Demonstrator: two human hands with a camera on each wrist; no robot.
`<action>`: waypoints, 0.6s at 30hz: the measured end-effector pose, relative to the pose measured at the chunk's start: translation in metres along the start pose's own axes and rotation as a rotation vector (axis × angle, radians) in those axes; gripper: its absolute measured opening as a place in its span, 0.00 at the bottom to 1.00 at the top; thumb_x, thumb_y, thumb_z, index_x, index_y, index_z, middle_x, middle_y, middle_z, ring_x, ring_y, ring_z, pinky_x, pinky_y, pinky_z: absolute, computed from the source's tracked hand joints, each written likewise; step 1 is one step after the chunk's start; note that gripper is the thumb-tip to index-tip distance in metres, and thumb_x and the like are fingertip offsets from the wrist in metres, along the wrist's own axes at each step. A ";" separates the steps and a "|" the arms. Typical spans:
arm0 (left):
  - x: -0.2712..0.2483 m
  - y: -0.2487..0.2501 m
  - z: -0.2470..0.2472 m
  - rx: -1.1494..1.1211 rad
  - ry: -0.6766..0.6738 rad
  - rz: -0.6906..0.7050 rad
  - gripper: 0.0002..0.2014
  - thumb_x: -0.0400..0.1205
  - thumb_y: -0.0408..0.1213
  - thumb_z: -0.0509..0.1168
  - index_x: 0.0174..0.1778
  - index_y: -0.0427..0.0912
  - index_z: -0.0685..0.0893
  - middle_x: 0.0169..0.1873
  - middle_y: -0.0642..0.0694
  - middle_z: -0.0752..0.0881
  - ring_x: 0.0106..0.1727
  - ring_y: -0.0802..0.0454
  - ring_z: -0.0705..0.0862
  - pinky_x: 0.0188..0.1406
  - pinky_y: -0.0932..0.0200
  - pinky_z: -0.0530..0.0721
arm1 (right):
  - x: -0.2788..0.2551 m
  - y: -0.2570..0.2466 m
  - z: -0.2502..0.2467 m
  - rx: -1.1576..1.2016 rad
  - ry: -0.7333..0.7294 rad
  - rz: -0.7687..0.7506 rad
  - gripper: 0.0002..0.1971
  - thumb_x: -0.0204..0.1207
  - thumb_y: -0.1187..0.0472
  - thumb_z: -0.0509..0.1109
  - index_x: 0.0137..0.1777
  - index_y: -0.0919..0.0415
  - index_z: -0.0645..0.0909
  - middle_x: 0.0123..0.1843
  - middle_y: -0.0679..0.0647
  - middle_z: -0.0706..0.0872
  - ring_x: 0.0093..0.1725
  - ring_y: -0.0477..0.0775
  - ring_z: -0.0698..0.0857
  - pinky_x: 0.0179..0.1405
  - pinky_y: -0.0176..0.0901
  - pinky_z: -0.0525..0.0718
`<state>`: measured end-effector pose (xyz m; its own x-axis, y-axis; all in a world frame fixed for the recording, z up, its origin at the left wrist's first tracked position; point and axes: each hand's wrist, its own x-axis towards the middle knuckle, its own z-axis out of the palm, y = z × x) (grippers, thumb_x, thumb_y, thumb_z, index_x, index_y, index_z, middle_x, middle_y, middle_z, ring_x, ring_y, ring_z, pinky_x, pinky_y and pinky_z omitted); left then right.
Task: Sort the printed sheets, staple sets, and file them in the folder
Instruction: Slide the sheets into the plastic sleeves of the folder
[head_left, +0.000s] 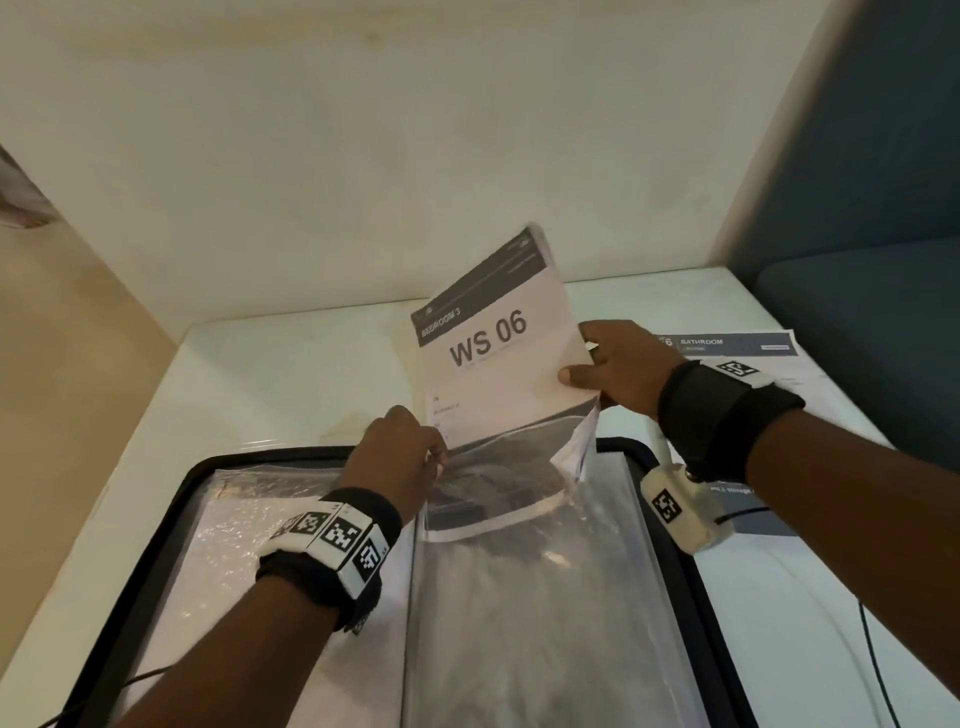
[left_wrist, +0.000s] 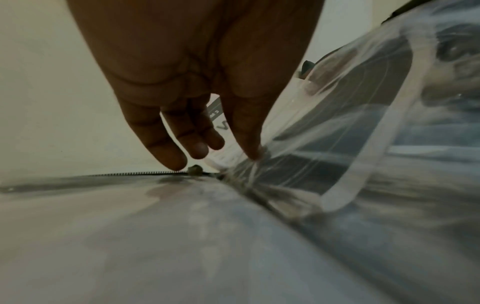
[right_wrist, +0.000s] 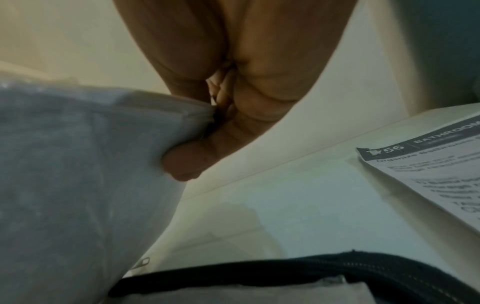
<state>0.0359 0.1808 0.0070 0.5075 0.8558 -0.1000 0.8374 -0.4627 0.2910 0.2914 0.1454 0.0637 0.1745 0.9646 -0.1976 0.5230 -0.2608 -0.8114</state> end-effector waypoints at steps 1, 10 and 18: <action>-0.001 0.005 0.001 0.032 0.000 -0.001 0.04 0.81 0.43 0.66 0.47 0.52 0.86 0.52 0.48 0.74 0.55 0.50 0.75 0.56 0.56 0.80 | -0.003 0.000 0.003 0.010 -0.032 -0.008 0.19 0.76 0.67 0.73 0.66 0.64 0.78 0.57 0.59 0.88 0.50 0.60 0.90 0.43 0.57 0.92; -0.008 0.080 -0.002 -0.411 -0.161 0.199 0.03 0.83 0.42 0.63 0.46 0.54 0.81 0.47 0.54 0.84 0.51 0.55 0.80 0.55 0.57 0.79 | -0.017 0.022 0.008 -0.172 0.058 -0.021 0.19 0.73 0.57 0.77 0.61 0.59 0.79 0.56 0.55 0.90 0.50 0.54 0.90 0.52 0.54 0.89; 0.007 0.117 0.005 -0.146 0.055 0.133 0.07 0.86 0.39 0.58 0.57 0.44 0.79 0.57 0.48 0.83 0.57 0.49 0.81 0.63 0.55 0.77 | -0.022 0.022 0.013 0.067 0.013 -0.002 0.10 0.78 0.64 0.71 0.57 0.66 0.81 0.47 0.62 0.90 0.46 0.62 0.90 0.46 0.62 0.90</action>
<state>0.1386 0.1310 0.0354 0.5965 0.8026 -0.0001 0.7234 -0.5376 0.4332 0.2884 0.1189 0.0427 0.1842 0.9645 -0.1890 0.4665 -0.2551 -0.8469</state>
